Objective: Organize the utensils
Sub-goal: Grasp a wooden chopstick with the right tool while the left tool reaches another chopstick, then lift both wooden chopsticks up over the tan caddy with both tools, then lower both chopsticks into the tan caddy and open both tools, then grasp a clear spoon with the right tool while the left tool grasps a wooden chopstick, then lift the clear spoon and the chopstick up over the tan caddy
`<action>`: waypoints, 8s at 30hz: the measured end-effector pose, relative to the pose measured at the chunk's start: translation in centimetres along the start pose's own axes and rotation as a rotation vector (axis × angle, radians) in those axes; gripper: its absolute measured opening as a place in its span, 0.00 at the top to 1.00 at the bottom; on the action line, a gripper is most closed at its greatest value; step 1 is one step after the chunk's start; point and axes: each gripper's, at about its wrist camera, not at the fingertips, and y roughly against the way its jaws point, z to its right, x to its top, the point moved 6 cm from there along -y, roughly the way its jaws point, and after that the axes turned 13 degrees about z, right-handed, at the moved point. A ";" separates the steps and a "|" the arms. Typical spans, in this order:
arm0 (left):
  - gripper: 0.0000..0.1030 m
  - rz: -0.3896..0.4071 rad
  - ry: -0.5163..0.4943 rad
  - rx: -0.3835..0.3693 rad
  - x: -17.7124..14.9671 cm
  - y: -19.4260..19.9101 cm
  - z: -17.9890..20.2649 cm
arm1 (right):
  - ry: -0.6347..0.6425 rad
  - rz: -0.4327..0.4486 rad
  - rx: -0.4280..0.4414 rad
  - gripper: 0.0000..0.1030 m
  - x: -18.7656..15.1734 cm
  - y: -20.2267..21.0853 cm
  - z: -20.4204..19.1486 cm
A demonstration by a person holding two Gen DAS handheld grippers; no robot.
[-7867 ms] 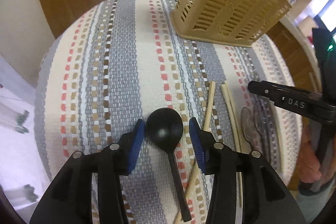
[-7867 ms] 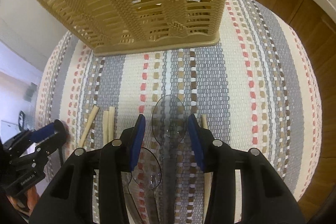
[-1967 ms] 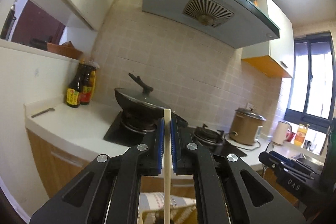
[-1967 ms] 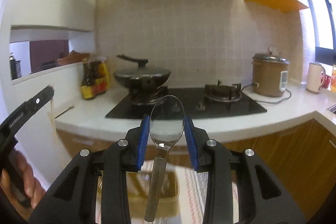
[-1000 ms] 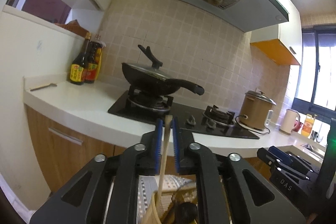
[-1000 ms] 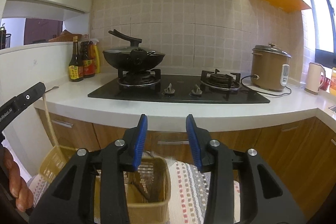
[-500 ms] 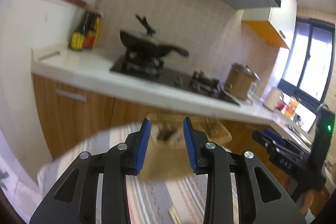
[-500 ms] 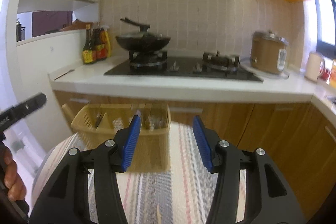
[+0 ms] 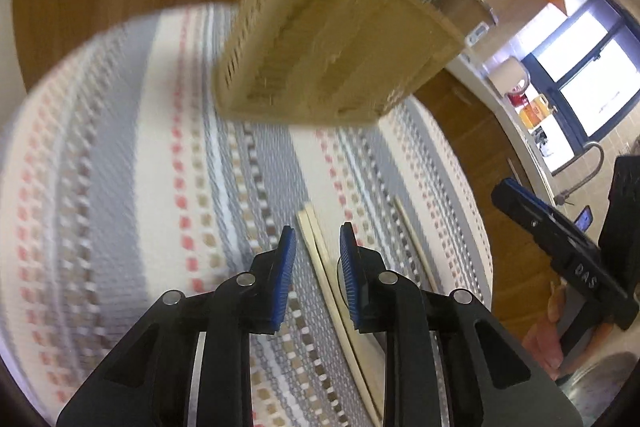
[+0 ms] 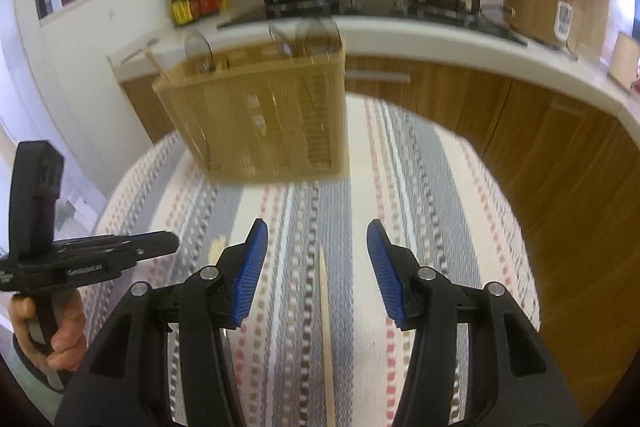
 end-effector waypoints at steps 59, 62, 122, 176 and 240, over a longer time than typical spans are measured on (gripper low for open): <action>0.95 -0.281 -0.603 0.303 -1.7 -4.3 3.2 | 0.225 -0.455 0.033 0.96 -4.9 -7.6 -3.6; 0.95 -0.207 -0.560 0.272 -1.1 -3.1 3.0 | 0.171 -0.417 0.068 0.96 -4.3 -6.7 -2.8; 0.95 1.011 -0.137 0.036 23.7 8.4 4.5 | -0.026 0.586 -0.013 0.96 21.5 -3.6 0.4; 0.60 0.187 -0.040 0.171 -0.2 7.1 -3.1 | 0.078 -0.195 0.216 0.56 -4.8 -4.0 -8.8; 0.97 0.146 -0.275 0.127 1.1 2.5 5.1 | -0.041 -0.151 0.026 0.71 -3.5 -2.5 -0.1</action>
